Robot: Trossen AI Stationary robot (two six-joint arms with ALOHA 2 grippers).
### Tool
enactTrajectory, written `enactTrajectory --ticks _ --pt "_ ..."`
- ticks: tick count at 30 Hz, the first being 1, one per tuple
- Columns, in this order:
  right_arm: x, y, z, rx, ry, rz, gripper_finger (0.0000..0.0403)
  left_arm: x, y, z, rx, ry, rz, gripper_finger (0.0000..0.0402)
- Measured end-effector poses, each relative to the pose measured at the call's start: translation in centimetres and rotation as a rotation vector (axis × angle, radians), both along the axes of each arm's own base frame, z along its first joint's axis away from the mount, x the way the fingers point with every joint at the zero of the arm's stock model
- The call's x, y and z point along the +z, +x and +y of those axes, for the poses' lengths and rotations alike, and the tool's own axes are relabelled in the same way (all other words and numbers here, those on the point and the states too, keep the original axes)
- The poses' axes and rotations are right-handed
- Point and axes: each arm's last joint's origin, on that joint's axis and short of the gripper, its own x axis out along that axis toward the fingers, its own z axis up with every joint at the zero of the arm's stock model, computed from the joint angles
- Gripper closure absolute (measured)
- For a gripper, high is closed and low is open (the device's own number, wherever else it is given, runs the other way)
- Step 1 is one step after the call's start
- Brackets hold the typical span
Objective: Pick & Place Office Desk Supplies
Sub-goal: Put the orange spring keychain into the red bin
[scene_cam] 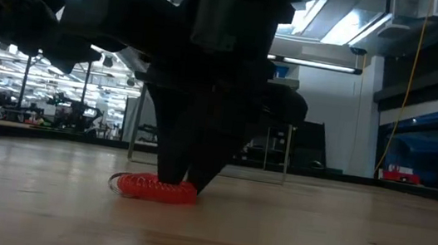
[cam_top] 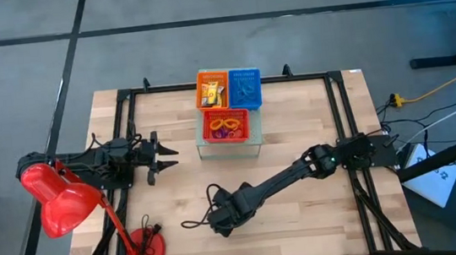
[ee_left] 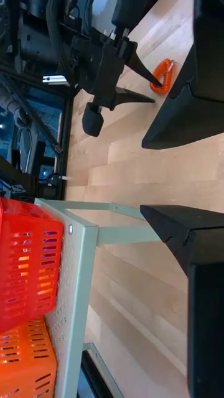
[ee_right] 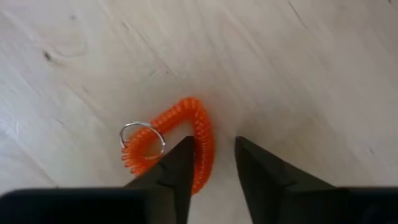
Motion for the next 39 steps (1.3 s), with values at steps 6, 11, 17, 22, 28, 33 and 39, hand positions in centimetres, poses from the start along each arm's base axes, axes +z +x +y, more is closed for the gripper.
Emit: enactTrajectory --ticks 6,11,17,22,28,33,39 --pt "0.0 0.2 0.1 0.046 -0.008 -0.023 0.0364 0.0 0.0 0.0 0.000 0.000 0.000 0.0251" --pt "0.2 0.6 0.1 0.101 -0.019 -0.057 0.0393 0.0 0.0 0.0 0.000 0.000 0.000 0.0251" --pt "7.8 0.6 -0.9 0.119 -0.085 -0.225 0.0394 0.0 0.0 0.0 0.000 0.000 0.000 0.0251" --pt "16.5 -0.6 -3.8 0.044 -0.184 -0.446 0.0395 0.0 0.0 0.0 0.000 0.000 0.000 0.0251" --pt "25.0 -4.3 -10.2 -0.135 -0.295 -0.596 0.0396 0.0 0.0 0.0 0.000 0.000 0.001 0.0251" --pt "26.0 -5.0 -15.7 -0.168 -0.191 -0.519 0.0396 0.0 0.0 0.0 0.000 0.000 0.001 0.0251" --pt "22.4 -3.6 -19.3 -0.128 -0.166 -0.306 0.0397 0.0 0.0 0.0 0.000 0.000 0.001 0.0251"
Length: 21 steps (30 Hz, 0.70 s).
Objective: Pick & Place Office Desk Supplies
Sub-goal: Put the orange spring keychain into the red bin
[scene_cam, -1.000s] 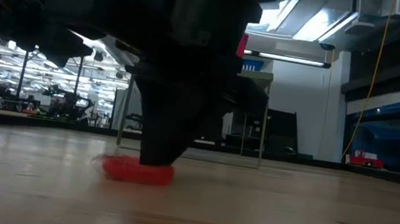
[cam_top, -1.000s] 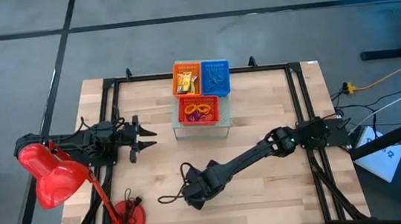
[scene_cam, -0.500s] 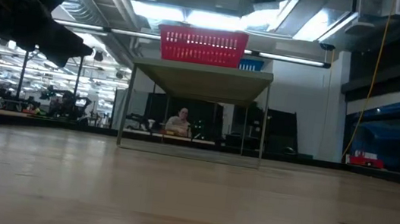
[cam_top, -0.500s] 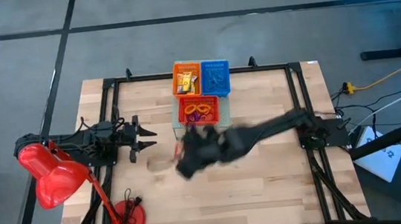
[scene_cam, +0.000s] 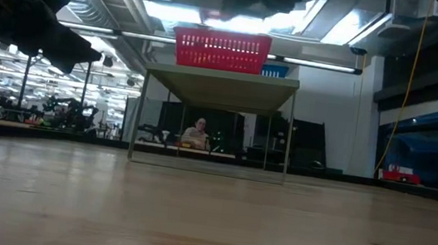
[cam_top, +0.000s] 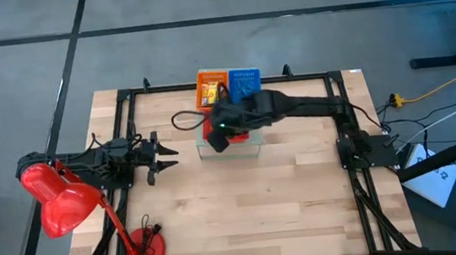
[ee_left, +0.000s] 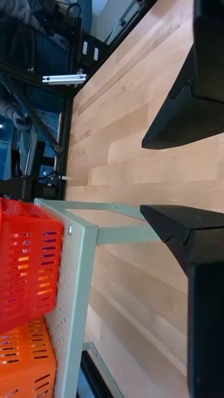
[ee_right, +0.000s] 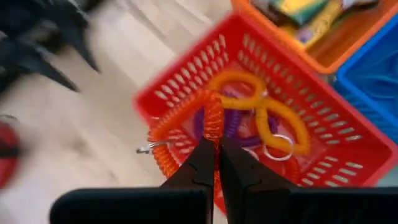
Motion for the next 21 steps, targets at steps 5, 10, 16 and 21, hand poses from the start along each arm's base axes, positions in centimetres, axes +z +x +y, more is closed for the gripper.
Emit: enactTrajectory --ticks 5,10,16,21 --pt "-1.2 0.2 -1.3 0.002 -0.006 0.082 0.0397 0.0 0.0 0.0 0.000 0.000 0.000 0.0251" --pt "-1.3 0.3 -1.5 0.001 -0.002 0.085 0.0397 0.0 0.0 0.0 0.000 0.000 0.000 0.0251" --pt "-1.3 0.2 -2.3 -0.022 -0.061 0.097 0.0391 0.0 0.0 0.0 0.000 0.000 0.000 0.0251" --pt "-1.3 0.1 -2.4 -0.032 -0.110 0.116 0.0335 0.0 0.0 0.0 0.000 0.000 0.000 0.0251"
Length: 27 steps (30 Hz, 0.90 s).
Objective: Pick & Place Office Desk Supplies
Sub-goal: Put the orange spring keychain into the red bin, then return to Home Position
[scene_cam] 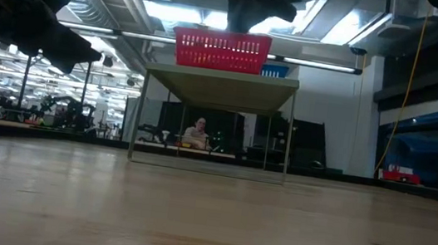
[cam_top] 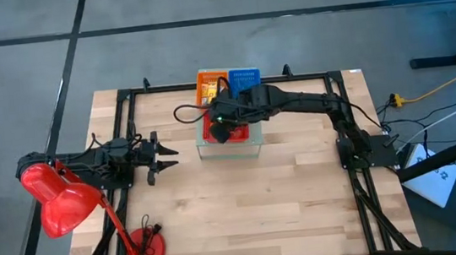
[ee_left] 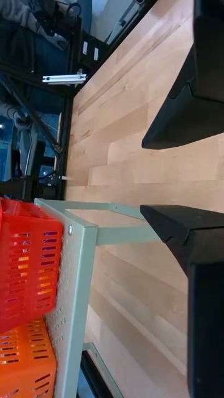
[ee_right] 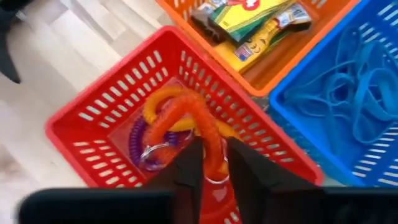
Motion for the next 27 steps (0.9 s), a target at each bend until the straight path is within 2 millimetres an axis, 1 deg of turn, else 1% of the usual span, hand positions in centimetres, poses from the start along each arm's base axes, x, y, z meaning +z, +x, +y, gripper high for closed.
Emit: enactTrajectory --ticks 6,9,11,14,18,22,27 --pt "0.0 -0.1 -0.2 0.024 -0.053 0.023 0.0243 0.0 0.0 0.0 0.000 0.000 0.000 0.0251" --pt "0.4 -0.2 -0.2 0.085 -0.093 0.036 0.0212 0.0 0.0 0.0 0.000 0.000 0.000 0.0251" --pt "1.0 -0.1 0.3 0.172 -0.127 0.022 0.0199 0.0 0.0 0.0 0.000 0.000 0.000 0.0251" --pt "1.7 0.6 2.1 0.373 -0.174 -0.015 0.0191 0.0 0.0 0.0 0.000 0.000 0.000 0.0251" --pt "3.2 0.7 5.0 0.603 -0.157 -0.132 0.0190 0.0 0.0 0.0 0.000 0.000 0.000 0.0251" --pt "5.2 -0.4 6.8 0.681 -0.158 -0.216 0.0200 0.0 0.0 0.0 -0.001 0.000 0.000 0.0251" --pt "6.9 -2.1 9.2 0.744 -0.152 -0.288 0.0213 0.0 0.0 0.0 0.000 0.000 0.000 0.0251"
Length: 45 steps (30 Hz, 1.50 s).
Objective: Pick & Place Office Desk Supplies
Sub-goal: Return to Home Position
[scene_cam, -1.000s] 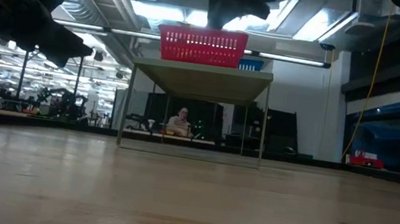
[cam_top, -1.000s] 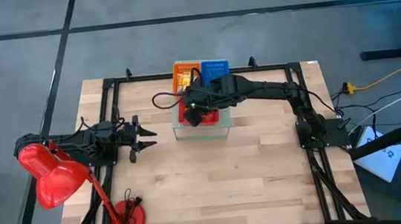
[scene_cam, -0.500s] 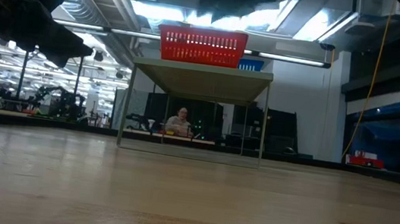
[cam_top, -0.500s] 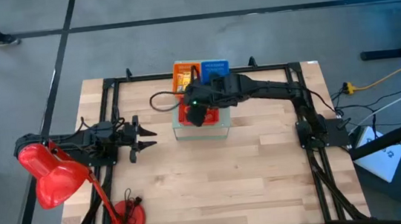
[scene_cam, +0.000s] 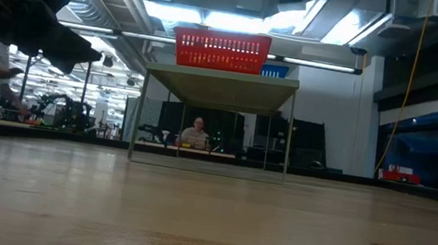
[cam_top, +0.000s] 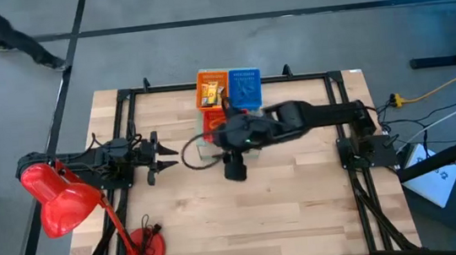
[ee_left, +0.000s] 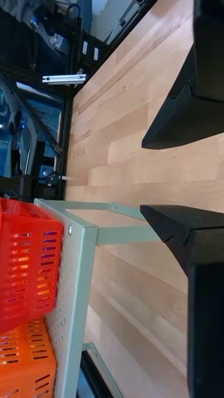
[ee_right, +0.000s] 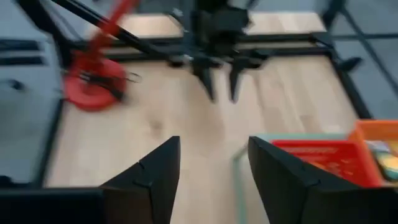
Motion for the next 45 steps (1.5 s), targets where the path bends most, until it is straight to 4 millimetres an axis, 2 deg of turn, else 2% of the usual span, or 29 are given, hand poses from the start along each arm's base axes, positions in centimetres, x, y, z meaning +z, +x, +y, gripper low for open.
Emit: enactTrajectory --ticks 4,7,11,16,19,26,31,36,45 --pt "1.6 -2.5 0.7 0.039 0.057 -0.132 0.0218 0.0 0.0 0.0 0.000 0.000 0.000 0.0251" --pt "0.7 -4.8 0.8 0.089 0.100 -0.248 0.0218 0.0 0.0 0.0 0.000 0.000 0.001 0.0251" --pt "-3.0 -8.7 -0.1 0.082 0.172 -0.376 0.0218 0.0 0.0 0.0 0.000 0.000 0.001 0.0251" --pt "-8.1 -13.9 -1.1 0.032 0.232 -0.456 0.0218 0.0 0.0 0.0 0.000 0.000 0.001 0.0251" --pt "-10.4 -16.9 -1.7 0.024 0.241 -0.521 0.0218 0.0 0.0 0.0 0.000 0.000 0.001 0.0251" --pt "-16.6 -22.4 -3.3 0.030 0.194 -0.634 0.0218 0.0 0.0 0.0 0.000 0.000 0.001 0.0251" --pt "-19.3 -24.8 -4.0 0.008 0.148 -0.675 0.0218 0.0 0.0 0.0 0.000 0.000 0.001 0.0251" --pt "-21.8 -26.3 -4.6 -0.010 0.065 -0.671 0.0218 0.0 0.0 0.0 0.000 0.000 0.001 0.0251" --pt "-24.4 -27.9 -5.2 -0.008 0.022 -0.686 0.0218 0.0 0.0 0.0 0.000 0.000 0.001 0.0251"
